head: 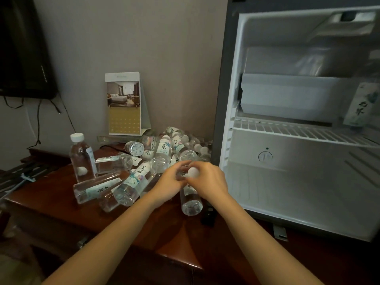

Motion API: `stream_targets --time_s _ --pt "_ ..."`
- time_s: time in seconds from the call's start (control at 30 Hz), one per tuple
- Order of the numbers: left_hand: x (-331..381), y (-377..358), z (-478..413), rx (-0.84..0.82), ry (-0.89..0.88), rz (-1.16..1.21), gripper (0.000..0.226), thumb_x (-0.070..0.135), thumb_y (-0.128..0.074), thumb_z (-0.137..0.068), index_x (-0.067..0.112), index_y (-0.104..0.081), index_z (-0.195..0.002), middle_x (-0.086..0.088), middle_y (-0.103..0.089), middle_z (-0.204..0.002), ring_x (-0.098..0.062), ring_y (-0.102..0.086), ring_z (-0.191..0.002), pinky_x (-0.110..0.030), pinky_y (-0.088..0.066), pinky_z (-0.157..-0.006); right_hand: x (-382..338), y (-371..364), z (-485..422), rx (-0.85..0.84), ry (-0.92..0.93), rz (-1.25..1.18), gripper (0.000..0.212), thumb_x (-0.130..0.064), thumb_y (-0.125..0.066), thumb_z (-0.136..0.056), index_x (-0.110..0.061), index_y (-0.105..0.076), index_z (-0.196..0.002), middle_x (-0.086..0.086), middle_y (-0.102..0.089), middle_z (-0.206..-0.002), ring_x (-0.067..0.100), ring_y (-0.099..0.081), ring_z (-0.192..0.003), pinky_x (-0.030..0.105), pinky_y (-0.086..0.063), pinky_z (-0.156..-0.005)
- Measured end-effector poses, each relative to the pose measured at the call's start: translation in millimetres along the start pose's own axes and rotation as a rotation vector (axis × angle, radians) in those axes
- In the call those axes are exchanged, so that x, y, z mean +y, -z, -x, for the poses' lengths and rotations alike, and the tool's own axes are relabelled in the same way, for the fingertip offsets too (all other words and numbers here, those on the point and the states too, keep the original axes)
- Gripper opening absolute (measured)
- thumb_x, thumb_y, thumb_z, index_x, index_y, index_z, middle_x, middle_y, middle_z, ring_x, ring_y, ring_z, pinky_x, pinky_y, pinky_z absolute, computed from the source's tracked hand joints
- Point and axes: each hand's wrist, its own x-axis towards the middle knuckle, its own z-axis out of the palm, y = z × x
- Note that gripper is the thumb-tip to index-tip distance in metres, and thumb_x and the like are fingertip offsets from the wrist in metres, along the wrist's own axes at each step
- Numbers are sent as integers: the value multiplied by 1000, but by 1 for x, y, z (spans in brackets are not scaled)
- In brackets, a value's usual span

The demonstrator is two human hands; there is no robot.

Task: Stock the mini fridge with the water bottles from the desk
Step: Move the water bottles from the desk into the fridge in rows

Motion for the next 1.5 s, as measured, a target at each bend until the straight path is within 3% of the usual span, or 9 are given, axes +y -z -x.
stream_targets --time_s 0.2,0.3,0.4,0.5,0.6,0.67,0.87,1.07,1.5 --pt "7 -2 1 -13 17 -15 57 13 -73 -78 22 -47 -129 3 -58 -121 -2 -56 -106 -9 -50 -74 -25 42 -9 201 12 -128 19 -24 -62 -81 -15 -66 -96 5 -68 -89 24 -62 -87 36 -51 -72" --pt "12 1 4 -105 81 26 66 19 -79 -72 17 -45 -129 7 -65 -116 -8 -61 -108 -27 -52 -90 -30 63 -15 211 0 -281 22 -30 -65 -80 -8 -67 -84 6 -66 -75 23 -62 -76 39 -51 -67" --pt "20 0 10 -176 106 46 50 15 -78 -73 19 -54 -116 12 -69 -101 1 -66 -92 -19 -53 -79 -31 74 -17 180 -41 -403 26 -36 -67 -81 -10 -67 -83 5 -65 -71 20 -63 -74 40 -53 -70" --pt "29 -1 14 -201 84 -10 41 20 -79 -72 26 -55 -103 9 -67 -100 1 -66 -88 -19 -53 -77 -28 80 -14 143 -59 -530 18 -33 -67 -82 -16 -65 -78 7 -67 -73 15 -63 -66 32 -53 -60" --pt "40 4 17 -283 124 12 54 21 -78 -71 23 -51 -118 4 -65 -111 -9 -65 -99 -31 -53 -89 -22 89 -8 105 -68 -686 8 -25 -66 -84 -20 -65 -78 1 -58 -63 -1 -47 -42 13 -35 -40" --pt "51 9 18 -383 167 58 55 21 -74 -73 23 -48 -121 0 -63 -115 -15 -64 -104 -34 -51 -93 -16 97 -8 100 -77 -770 11 -21 -65 -84 -19 -65 -73 -2 -48 -54 1 -36 -35 16 -29 -37" --pt "65 1 18 -459 165 126 39 16 -65 -79 30 -47 -111 4 -63 -110 -13 -63 -104 -31 -49 -94 -1 116 -11 117 -120 -920 13 -20 -60 -85 -10 -67 -79 6 -50 -60 11 -39 -49 26 -32 -52" --pt "59 -26 18 -360 97 152 36 13 -65 -84 33 -47 -107 10 -64 -109 -5 -65 -98 -22 -53 -83 15 117 -6 133 -83 -960 11 -22 -59 -89 -15 -67 -89 -13 -53 -44 3 -47 -49 33 -42 -71" --pt "88 -81 7 -247 -81 378 40 43 -55 -77 39 -45 -116 5 -60 -123 -15 -59 -113 -41 -48 -97 66 124 26 5 -51 -928 33 -26 -65 -83 -17 -61 -115 16 -68 -105 23 -68 -94 32 -55 -85"
